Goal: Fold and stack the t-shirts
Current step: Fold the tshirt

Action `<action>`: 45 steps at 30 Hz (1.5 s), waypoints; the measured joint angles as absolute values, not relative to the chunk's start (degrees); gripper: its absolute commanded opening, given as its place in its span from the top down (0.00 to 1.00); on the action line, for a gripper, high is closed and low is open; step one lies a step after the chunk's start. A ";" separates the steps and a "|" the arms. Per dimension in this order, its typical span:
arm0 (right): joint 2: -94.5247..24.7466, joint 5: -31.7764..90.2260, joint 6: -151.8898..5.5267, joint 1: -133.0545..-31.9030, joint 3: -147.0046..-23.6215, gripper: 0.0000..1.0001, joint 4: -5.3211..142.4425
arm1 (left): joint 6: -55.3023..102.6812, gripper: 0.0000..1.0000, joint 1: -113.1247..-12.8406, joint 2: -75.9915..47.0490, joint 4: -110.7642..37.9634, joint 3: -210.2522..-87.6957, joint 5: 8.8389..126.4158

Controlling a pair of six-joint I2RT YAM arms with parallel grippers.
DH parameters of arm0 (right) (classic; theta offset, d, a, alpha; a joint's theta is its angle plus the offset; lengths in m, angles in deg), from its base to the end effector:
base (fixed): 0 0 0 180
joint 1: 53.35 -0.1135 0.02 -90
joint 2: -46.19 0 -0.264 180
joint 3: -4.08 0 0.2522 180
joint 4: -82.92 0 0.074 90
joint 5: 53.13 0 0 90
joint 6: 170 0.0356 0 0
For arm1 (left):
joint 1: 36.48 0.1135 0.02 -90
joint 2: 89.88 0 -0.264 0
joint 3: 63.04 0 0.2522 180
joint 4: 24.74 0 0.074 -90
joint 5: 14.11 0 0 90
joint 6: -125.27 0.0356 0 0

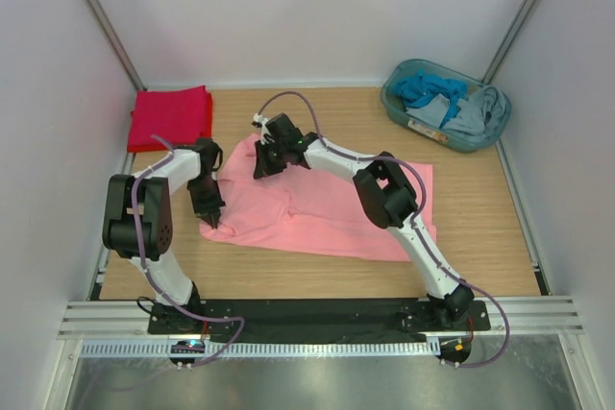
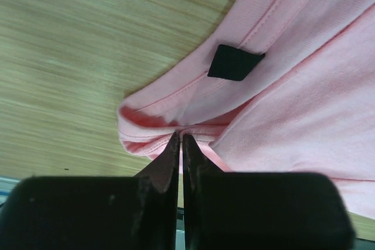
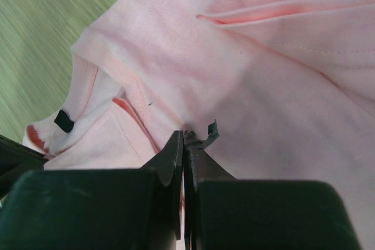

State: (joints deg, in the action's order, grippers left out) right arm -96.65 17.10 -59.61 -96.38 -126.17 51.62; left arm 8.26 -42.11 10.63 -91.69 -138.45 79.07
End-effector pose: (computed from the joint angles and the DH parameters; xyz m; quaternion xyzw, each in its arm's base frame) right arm 0.3968 0.3868 0.1435 -0.2439 0.8756 0.3372 0.2452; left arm 0.2914 -0.0267 0.1566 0.1849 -0.9822 -0.0316 0.0094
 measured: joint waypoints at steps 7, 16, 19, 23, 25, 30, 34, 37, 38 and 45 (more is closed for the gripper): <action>-95.80 16.55 -59.02 -96.36 -124.57 0.94 52.42 | 6.45 1.00 -42.11 9.52 -93.53 -138.91 80.58; -95.80 10.56 -59.70 -96.36 -124.59 0.74 52.42 | 4.61 1.00 -42.11 8.82 -95.12 -138.91 81.49; -95.80 9.86 -60.18 -96.44 -124.66 0.73 52.36 | 3.94 1.00 -42.11 8.73 -96.17 -138.91 82.52; -95.80 9.66 -60.49 -96.53 -125.44 0.73 51.66 | 3.04 1.00 -42.11 7.75 -97.75 -138.89 83.35; -95.80 9.77 -60.64 -96.53 -125.73 0.73 51.55 | 2.52 1.00 -42.11 7.16 -98.51 -138.85 83.62; -95.80 10.67 -60.79 -96.53 -125.75 0.73 51.13 | 1.38 1.00 -42.11 6.54 -100.06 -137.80 84.69; -95.80 11.24 -60.77 -96.53 -125.75 0.73 51.11 | 0.66 1.00 -42.11 6.46 -101.27 -136.55 85.49; -95.82 11.68 -60.75 -96.53 -125.75 0.73 51.11 | -0.13 1.00 -42.11 6.46 -102.10 -136.11 85.58; -95.80 11.87 -60.73 -96.53 -125.75 0.73 51.11 | -0.35 1.00 -42.11 6.46 -102.38 -135.98 85.60; -95.80 13.40 -60.71 -96.53 -125.71 0.73 51.11 | -0.87 1.00 -42.11 6.48 -103.06 -134.28 85.52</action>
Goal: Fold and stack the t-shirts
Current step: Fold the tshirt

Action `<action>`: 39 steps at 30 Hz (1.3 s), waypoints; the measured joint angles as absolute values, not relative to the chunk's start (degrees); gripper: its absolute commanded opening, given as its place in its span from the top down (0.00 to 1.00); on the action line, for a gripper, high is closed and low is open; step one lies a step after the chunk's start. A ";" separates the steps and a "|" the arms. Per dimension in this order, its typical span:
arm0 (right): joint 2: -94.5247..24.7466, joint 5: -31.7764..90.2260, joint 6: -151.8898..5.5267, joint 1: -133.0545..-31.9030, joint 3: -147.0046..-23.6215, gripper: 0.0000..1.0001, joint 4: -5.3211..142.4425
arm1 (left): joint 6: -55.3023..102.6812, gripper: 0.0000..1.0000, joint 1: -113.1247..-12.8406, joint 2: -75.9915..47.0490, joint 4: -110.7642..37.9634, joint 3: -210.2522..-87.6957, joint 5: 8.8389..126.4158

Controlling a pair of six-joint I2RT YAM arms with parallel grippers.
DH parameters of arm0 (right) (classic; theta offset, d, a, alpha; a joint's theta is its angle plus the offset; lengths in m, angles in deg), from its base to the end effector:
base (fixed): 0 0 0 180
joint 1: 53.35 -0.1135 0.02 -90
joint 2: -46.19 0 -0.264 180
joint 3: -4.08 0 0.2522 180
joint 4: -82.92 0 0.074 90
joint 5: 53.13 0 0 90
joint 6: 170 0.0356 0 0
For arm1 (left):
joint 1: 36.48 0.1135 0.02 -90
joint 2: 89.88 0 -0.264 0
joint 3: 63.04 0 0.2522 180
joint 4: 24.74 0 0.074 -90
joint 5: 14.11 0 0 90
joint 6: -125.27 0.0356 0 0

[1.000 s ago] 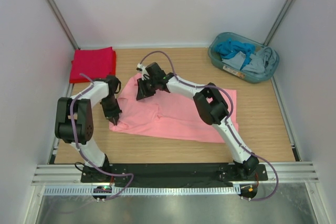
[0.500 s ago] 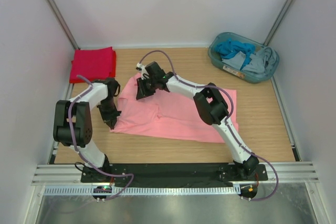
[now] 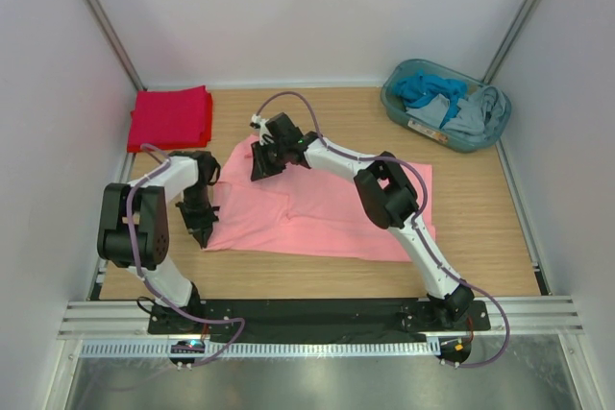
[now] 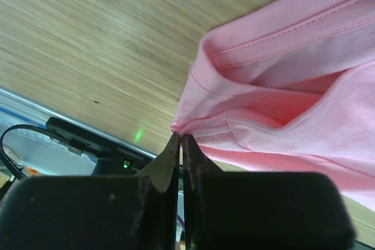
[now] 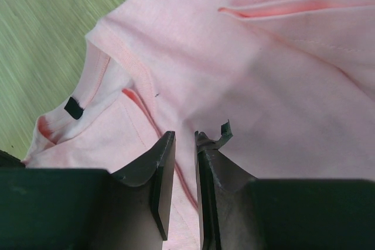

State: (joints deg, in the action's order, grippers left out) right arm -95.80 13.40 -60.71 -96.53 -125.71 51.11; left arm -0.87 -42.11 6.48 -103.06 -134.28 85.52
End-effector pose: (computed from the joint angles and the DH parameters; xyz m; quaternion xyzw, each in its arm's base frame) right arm 0.3923 0.3875 0.1487 -0.2643 0.8653 0.3584 0.2300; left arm 0.2516 -0.0188 0.1627 0.2509 -0.9573 -0.1195 0.0792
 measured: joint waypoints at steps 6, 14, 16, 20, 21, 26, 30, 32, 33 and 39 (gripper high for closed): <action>-95.67 15.28 -60.14 -96.53 -125.68 0.66 50.22 | -1.64 1.00 -42.11 7.46 -103.61 -133.69 85.34; -81.55 25.90 -52.88 -95.96 -119.59 0.52 37.63 | -3.71 0.76 -42.11 8.93 -104.68 -134.26 85.91; -74.36 28.33 -49.41 -94.85 -116.35 0.46 33.08 | -4.43 0.70 -42.11 8.82 -106.49 -136.24 86.76; -59.65 31.74 -44.49 -90.43 -107.02 0.41 24.36 | -4.98 0.52 -42.24 7.29 -107.82 -143.65 86.72; -56.35 33.25 -43.68 -89.06 -104.53 0.41 22.15 | -4.91 0.50 -42.48 6.50 -107.30 -145.56 86.22; -44.77 38.28 -41.60 -83.94 -90.19 0.40 12.01 | -4.72 0.51 -44.30 3.31 -102.34 -145.77 79.51; -41.05 40.05 -40.82 -79.90 -79.59 0.41 7.03 | -4.59 0.57 -45.00 6.70 -99.32 -140.40 74.13; -40.13 41.14 -40.82 -77.32 -75.76 0.41 5.41 | -4.65 0.60 -45.11 9.84 -98.95 -138.71 73.23; -39.78 41.66 -40.84 -76.09 -74.19 0.41 5.13 | -4.63 0.64 -45.11 11.24 -98.71 -138.26 72.99; -39.54 44.66 -41.08 -70.87 -67.89 0.42 5.34 | -4.78 0.92 -45.11 14.24 -98.82 -137.60 73.41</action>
State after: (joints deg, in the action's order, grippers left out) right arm -39.54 44.66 -41.08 -70.87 -67.89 5.34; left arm -4.78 -45.11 14.24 -98.82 -137.60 73.41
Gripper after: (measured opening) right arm 0.582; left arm 0.164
